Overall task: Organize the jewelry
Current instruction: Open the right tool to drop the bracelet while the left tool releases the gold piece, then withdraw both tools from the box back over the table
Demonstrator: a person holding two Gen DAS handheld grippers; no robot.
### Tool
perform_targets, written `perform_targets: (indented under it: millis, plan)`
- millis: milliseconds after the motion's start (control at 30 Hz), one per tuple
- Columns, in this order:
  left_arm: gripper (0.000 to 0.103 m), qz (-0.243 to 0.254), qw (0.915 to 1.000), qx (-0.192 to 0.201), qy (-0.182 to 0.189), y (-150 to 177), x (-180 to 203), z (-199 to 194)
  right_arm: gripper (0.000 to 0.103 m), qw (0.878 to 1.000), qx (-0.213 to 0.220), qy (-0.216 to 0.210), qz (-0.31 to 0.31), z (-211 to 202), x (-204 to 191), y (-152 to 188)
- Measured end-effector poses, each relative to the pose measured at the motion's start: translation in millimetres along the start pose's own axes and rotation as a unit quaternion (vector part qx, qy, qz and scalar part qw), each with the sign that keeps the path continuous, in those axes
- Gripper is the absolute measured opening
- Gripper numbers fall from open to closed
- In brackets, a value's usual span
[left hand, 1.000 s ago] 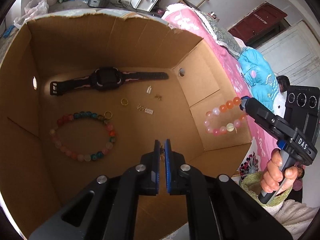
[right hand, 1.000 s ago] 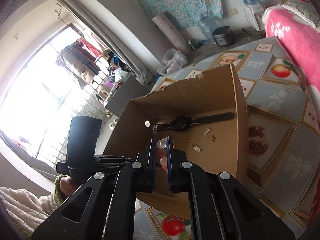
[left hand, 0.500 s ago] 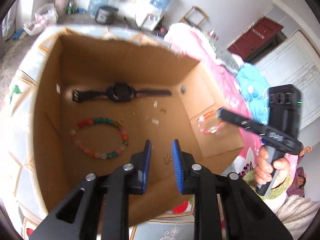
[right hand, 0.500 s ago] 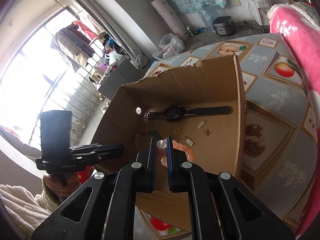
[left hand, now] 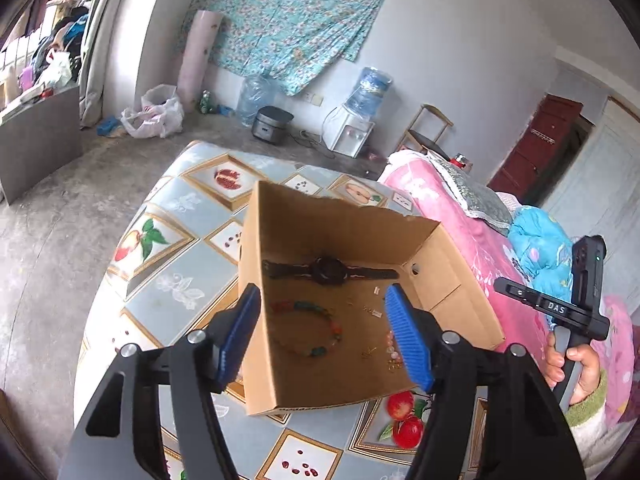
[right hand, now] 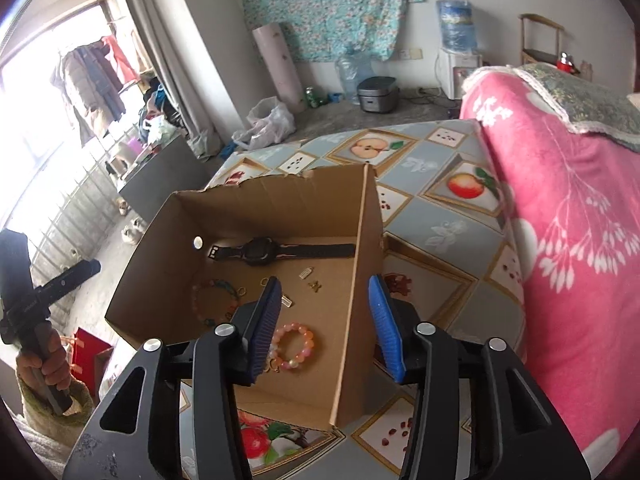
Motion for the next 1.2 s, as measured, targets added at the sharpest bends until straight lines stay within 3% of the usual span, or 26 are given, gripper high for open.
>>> perform_targets:
  millis: [67, 233, 300, 533, 1033, 1200]
  plan:
    - [0.064, -0.034, 0.9991, -0.026, 0.004, 6.4, -13.4, 12.0, 0.055, 1.0, -0.004, -0.006, 0.029, 2.5, 9.8, 5.6]
    - [0.066, -0.095, 0.9923, -0.062, 0.05, 20.4, -27.9, 28.7, 0.055, 0.994, -0.063, -0.05, 0.073, 29.2, 16.5, 20.3]
    - [0.066, -0.088, 0.9932, -0.062, 0.043, 21.5, -25.0, 29.0, 0.058, 0.992, -0.079, -0.072, 0.074, 35.4, 10.9, 24.6]
    - [0.067, -0.081, 0.9939, -0.067, 0.032, 27.7, -15.1, 23.8, 0.058, 0.995, -0.077, -0.048, 0.047, 34.7, 0.8, 28.4]
    - [0.068, -0.072, 0.9941, -0.074, 0.033, 69.7, 4.0, -7.9, 0.058, 0.996, -0.059, -0.028, 0.065, 10.5, 2.9, 60.9]
    - [0.069, -0.041, 0.998, -0.042, 0.022, 72.9, 12.1, -24.1, 0.06, 0.997, -0.043, -0.024, 0.062, 2.7, 3.5, 68.4]
Point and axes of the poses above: each gripper's, at about its wrist camera, not at the fingertips, and z roughly the way its jaws point, x to its right, y to its underside, the point moved 3 cm from there along z, roughly the way its jaws point, and after that the axes turned 1 degree about -x, right-handed, at the moved point
